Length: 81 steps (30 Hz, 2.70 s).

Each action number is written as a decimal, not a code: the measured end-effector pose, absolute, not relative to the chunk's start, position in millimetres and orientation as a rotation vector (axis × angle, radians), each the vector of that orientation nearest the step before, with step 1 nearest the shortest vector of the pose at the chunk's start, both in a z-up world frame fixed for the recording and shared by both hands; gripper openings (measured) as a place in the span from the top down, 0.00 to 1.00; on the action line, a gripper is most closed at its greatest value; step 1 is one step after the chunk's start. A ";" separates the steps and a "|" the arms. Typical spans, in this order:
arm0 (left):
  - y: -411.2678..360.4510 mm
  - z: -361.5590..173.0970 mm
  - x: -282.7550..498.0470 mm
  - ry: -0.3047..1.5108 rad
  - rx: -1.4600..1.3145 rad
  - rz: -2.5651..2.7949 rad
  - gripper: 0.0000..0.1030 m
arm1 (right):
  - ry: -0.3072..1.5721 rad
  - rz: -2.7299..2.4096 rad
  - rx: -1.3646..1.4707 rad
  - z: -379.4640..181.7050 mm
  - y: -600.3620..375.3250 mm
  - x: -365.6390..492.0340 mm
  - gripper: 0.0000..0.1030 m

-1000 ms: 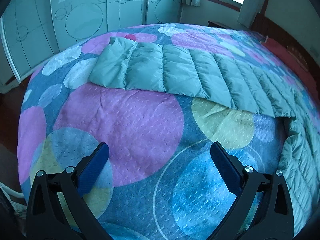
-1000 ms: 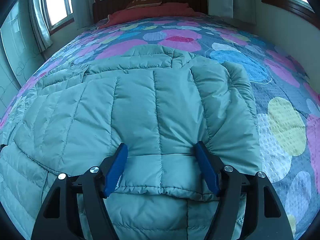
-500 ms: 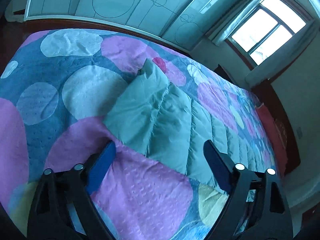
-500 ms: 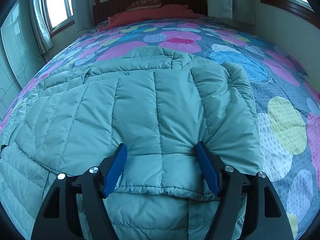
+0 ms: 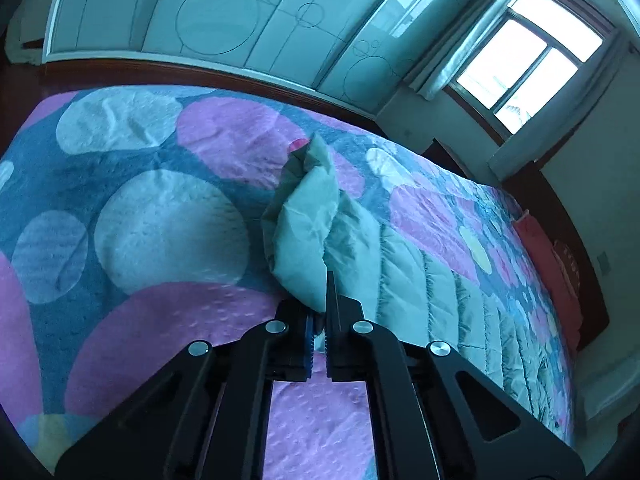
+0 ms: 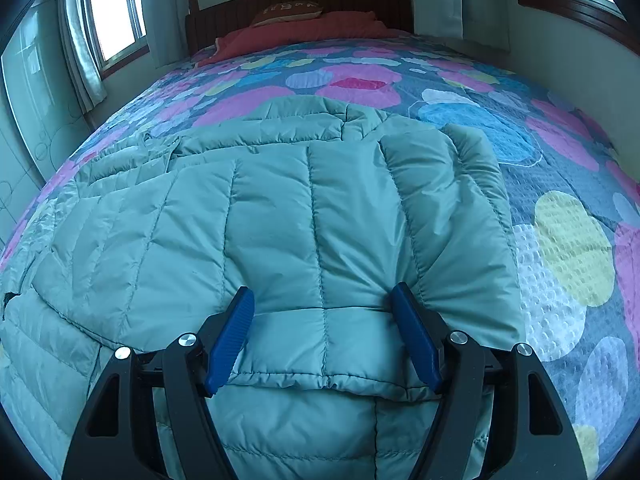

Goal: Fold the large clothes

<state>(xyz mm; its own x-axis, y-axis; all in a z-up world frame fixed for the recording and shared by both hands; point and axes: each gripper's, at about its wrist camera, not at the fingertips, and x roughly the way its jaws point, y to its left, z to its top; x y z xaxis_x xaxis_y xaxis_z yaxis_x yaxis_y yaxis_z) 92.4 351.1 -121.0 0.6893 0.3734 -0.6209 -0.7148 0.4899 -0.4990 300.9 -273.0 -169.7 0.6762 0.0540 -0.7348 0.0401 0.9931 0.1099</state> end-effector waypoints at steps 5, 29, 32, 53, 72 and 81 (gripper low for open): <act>298.5 -85.0 130.1 0.465 -0.625 0.567 0.97 | 0.827 0.010 0.124 -169.4 -273.7 300.7 0.32; -34.7 -104.0 264.9 0.684 -0.045 -0.070 0.97 | 0.800 0.035 0.206 -170.5 -279.0 297.8 0.32; -56.8 -112.1 271.4 0.699 -0.015 -0.097 0.97 | 0.798 0.036 0.209 -170.7 -279.9 297.4 0.32; 70.0 -81.4 217.7 0.723 -0.114 0.048 0.44 | 0.803 0.062 0.263 -141.7 -264.8 284.0 0.32; 148.4 -105.6 228.6 0.776 -0.148 0.221 0.43 | 0.848 0.278 0.228 -129.9 -163.8 306.9 0.94; 133.4 -97.2 244.3 0.763 -0.132 0.189 0.42 | 0.755 0.081 0.187 -103.0 -260.4 297.0 0.94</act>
<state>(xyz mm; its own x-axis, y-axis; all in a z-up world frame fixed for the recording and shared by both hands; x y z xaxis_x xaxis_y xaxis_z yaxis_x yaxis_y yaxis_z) 244.3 133.4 -97.2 0.7068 0.1217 -0.6969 -0.2175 0.9748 -0.0503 297.0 -260.4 -103.0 0.7263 0.1402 -0.6729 -0.0064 0.9803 0.1973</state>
